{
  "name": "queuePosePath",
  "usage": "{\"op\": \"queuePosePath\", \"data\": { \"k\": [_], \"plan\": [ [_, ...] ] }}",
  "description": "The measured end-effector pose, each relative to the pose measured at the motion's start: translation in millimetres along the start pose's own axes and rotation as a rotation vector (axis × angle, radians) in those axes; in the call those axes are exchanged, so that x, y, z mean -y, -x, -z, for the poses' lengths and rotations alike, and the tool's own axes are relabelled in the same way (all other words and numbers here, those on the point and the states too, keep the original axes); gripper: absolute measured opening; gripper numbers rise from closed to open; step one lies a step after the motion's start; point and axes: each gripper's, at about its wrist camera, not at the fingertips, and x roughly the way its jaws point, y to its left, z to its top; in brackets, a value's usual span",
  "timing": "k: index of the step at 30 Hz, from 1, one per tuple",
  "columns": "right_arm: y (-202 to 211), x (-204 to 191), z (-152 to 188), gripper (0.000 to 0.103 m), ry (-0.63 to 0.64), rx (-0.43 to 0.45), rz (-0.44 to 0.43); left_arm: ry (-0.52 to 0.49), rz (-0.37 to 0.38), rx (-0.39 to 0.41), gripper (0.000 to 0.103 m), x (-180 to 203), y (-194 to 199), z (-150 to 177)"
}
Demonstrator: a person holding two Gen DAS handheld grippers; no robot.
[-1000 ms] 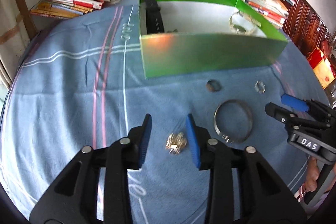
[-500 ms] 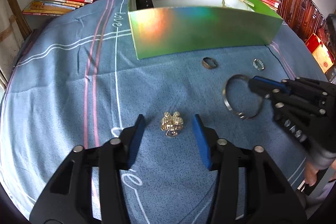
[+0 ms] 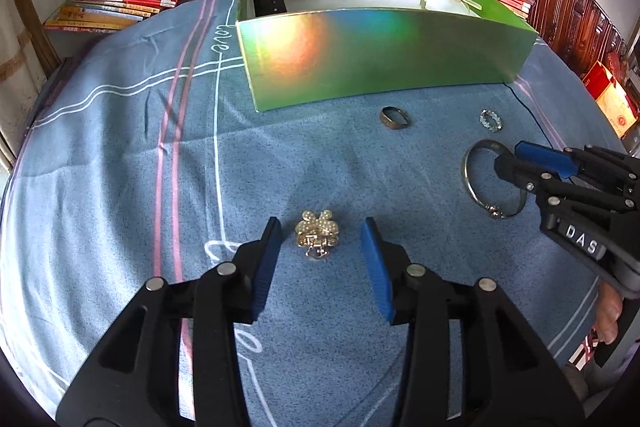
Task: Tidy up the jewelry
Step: 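Grasp the flower brooch with the left tool while the right tool holds the bangle, then drop the brooch and bangle into the green box, opening both tools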
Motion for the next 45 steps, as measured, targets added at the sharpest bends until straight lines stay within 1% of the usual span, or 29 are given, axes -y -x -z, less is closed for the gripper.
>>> {"op": "queuePosePath", "data": {
  "k": [4,5,6,7,8,10,13,16,22,25,27,31,32,34,37,40,42,45],
  "plan": [
    [0,-2,-1,0.03,-0.005,0.011,0.005,0.002,0.002,0.004,0.042,0,0,0],
    [0,-2,-2,0.028,-0.006,0.012,0.003,0.001,0.001,0.006,0.04,0,0,1],
    [0,-2,-2,0.024,-0.006,0.015,-0.001,0.001,0.001,0.01,0.033,0,1,1],
    [0,-2,-2,0.014,-0.003,0.017,-0.006,0.003,0.002,0.012,0.03,0,1,1],
    [0,-3,-2,0.01,-0.001,0.017,-0.009,0.004,0.002,0.011,0.022,-1,1,0],
    [0,-5,-2,0.006,0.0,0.017,-0.018,0.005,0.001,0.011,0.021,-1,1,0],
    [1,-4,-3,0.005,-0.007,0.015,-0.028,0.009,-0.004,0.011,0.021,-1,2,0],
    [7,-2,-5,0.004,-0.012,0.027,-0.031,0.014,-0.016,0.032,0.021,-3,8,-3],
    [33,0,-16,0.004,-0.013,0.101,-0.041,0.013,-0.023,0.09,0.021,-5,28,-14],
    [51,4,-31,0.004,-0.012,0.159,-0.046,0.006,-0.024,0.124,0.021,-5,38,-26],
    [61,9,-44,0.004,-0.018,0.196,-0.039,-0.002,-0.026,0.162,0.021,-5,46,-40],
    [74,20,-83,0.004,-0.036,0.284,-0.02,-0.019,-0.045,0.238,0.021,-2,60,-78],
    [73,21,-90,0.004,-0.041,0.292,-0.017,-0.024,-0.04,0.256,0.021,-1,61,-91],
    [61,27,-113,0.004,-0.059,0.284,-0.015,-0.029,-0.014,0.267,0.021,1,56,-116],
    [41,31,-130,0.004,-0.079,0.25,0.001,-0.021,-0.007,0.248,0.021,2,35,-143],
    [15,35,-137,0.004,-0.097,0.2,0.007,0.013,-0.026,0.215,0.021,-2,8,-156],
    [3,37,-137,0.004,-0.108,0.181,0.008,0.034,-0.015,0.191,0.021,-4,-5,-159],
    [-7,37,-138,0.005,-0.113,0.17,0.01,0.051,-0.023,0.165,0.021,-7,-20,-159]
  ]
}}
